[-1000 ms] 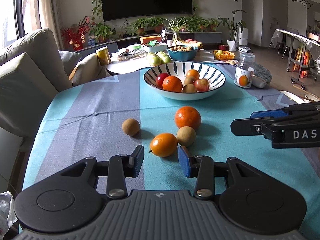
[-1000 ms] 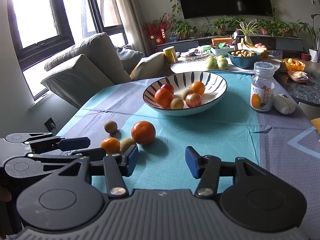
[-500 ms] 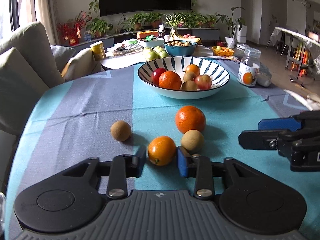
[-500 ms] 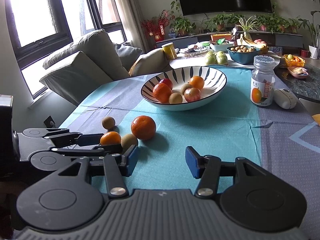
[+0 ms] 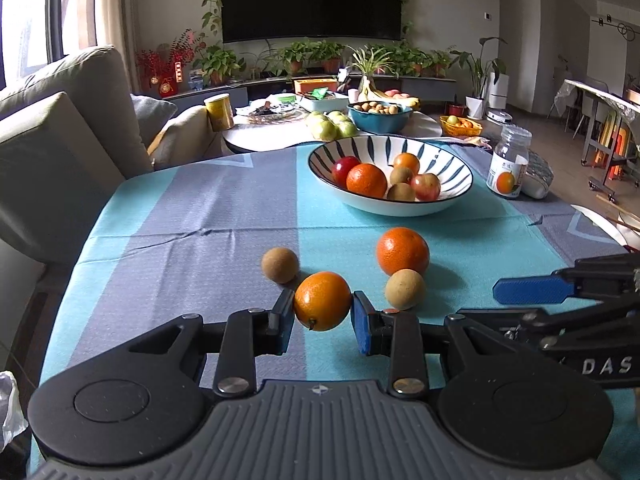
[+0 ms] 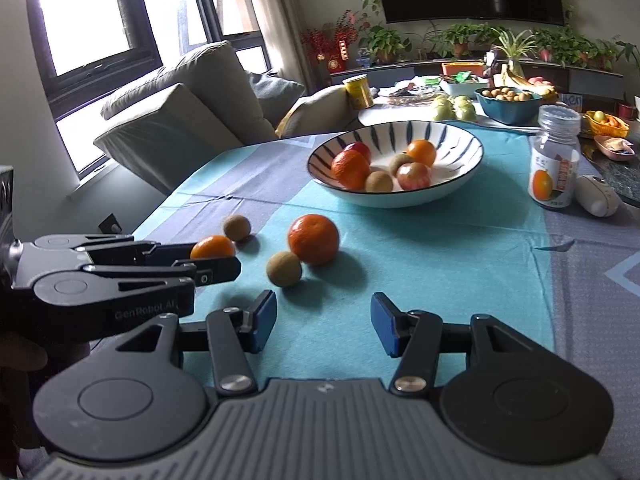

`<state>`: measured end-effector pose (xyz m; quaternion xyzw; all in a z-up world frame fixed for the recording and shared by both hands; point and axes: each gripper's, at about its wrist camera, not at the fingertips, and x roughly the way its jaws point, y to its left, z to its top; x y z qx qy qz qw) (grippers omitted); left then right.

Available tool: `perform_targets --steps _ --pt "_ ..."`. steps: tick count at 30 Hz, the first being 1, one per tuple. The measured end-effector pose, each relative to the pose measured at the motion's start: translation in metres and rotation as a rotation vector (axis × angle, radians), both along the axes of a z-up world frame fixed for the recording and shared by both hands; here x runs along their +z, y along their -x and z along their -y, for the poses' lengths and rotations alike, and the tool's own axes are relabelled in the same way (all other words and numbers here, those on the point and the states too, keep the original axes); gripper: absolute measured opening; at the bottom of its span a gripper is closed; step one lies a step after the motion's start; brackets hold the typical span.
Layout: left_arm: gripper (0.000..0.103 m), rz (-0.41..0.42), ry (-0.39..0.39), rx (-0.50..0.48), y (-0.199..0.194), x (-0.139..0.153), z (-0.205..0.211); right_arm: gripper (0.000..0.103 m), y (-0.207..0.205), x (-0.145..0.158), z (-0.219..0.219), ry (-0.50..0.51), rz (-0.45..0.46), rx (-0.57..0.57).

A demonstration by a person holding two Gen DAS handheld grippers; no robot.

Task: Organize fruits
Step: 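Grasp a mandarin orange with the left gripper while the right gripper grasps a brown kiwi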

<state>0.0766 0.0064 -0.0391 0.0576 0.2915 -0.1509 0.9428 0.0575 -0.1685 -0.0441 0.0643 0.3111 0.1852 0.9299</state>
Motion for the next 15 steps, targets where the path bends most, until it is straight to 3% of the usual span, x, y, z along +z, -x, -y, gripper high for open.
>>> perform_targets --steps 15 --pt "0.029 0.022 0.035 0.043 0.007 0.007 -0.025 0.079 -0.011 -0.005 -0.033 0.045 -0.011 0.062"
